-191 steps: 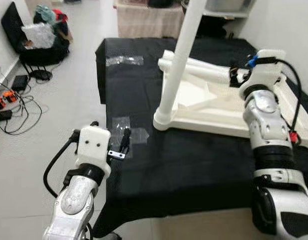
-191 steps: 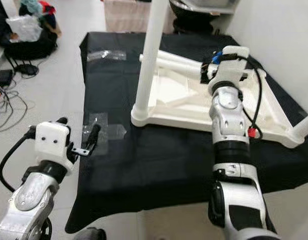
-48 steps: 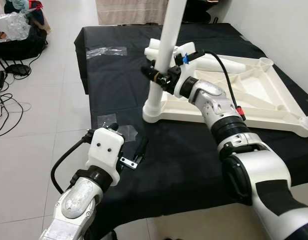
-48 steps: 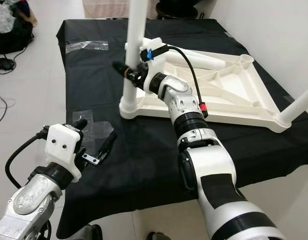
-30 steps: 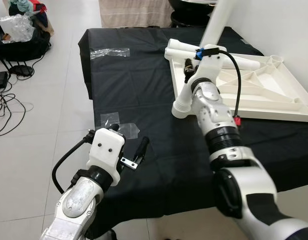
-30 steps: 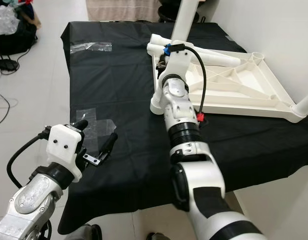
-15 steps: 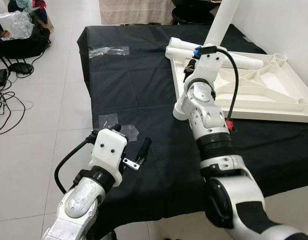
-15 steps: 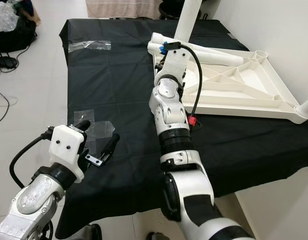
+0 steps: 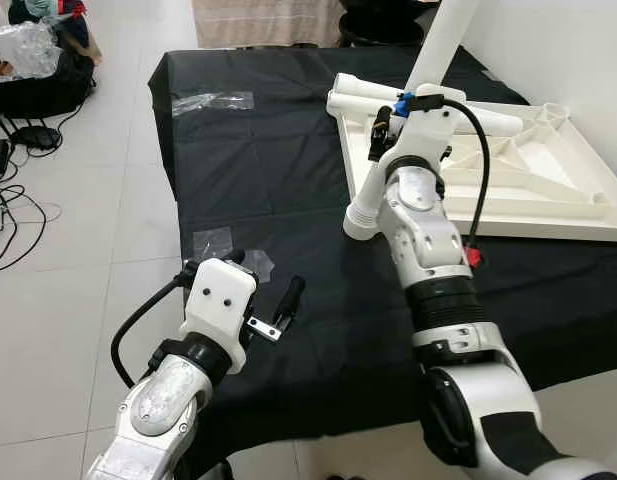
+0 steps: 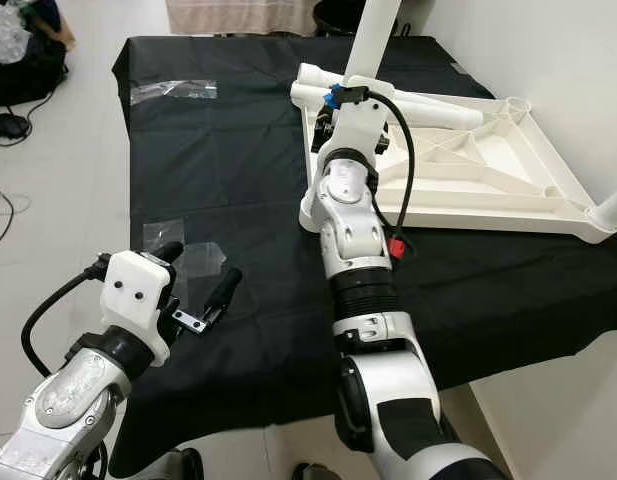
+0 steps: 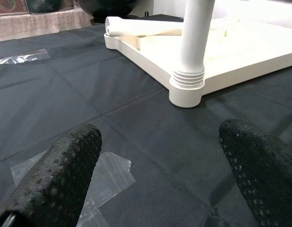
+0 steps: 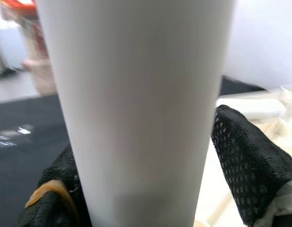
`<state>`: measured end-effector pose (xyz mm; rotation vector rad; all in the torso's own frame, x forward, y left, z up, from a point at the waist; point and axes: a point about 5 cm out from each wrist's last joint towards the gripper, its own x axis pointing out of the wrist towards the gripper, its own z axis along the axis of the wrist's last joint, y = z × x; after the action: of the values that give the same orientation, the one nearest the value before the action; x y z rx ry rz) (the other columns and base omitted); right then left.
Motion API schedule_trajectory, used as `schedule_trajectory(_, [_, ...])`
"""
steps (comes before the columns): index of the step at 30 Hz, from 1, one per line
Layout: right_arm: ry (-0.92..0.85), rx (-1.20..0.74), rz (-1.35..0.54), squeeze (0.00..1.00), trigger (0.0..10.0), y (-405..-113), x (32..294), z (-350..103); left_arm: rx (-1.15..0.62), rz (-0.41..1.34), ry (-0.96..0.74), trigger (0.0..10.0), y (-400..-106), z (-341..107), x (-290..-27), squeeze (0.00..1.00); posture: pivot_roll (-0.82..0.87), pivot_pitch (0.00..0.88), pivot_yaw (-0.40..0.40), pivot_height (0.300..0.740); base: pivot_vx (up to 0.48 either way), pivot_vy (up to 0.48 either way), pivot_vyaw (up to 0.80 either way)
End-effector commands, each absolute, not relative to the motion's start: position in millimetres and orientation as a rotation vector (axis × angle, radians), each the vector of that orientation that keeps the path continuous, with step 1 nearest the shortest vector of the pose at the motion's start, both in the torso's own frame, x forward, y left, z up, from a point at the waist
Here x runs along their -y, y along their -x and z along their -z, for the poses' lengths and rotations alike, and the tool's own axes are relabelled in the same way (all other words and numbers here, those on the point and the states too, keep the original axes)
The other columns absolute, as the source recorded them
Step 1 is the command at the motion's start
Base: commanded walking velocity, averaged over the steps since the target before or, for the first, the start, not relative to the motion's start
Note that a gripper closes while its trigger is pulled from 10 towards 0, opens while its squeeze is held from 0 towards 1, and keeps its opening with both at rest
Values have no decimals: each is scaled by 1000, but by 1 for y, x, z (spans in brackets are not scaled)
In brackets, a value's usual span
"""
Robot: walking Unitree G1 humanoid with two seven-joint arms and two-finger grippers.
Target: Building children table
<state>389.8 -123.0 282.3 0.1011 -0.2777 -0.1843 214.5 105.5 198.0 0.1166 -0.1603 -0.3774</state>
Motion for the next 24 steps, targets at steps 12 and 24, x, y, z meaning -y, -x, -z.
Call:
schedule_trajectory(12, [-127, 235, -332, 0, 10000, -393, 123, -273, 157, 384, -122, 10000, -215, -197, -105, 0, 102, 172, -117, 740, 0, 0, 0])
schedule_trajectory(24, [-177, 135, -736, 0, 10000, -397, 125, -259, 159, 381, -125, 10000, -215, -197, -105, 0, 104, 173, -117, 740, 0, 0, 0])
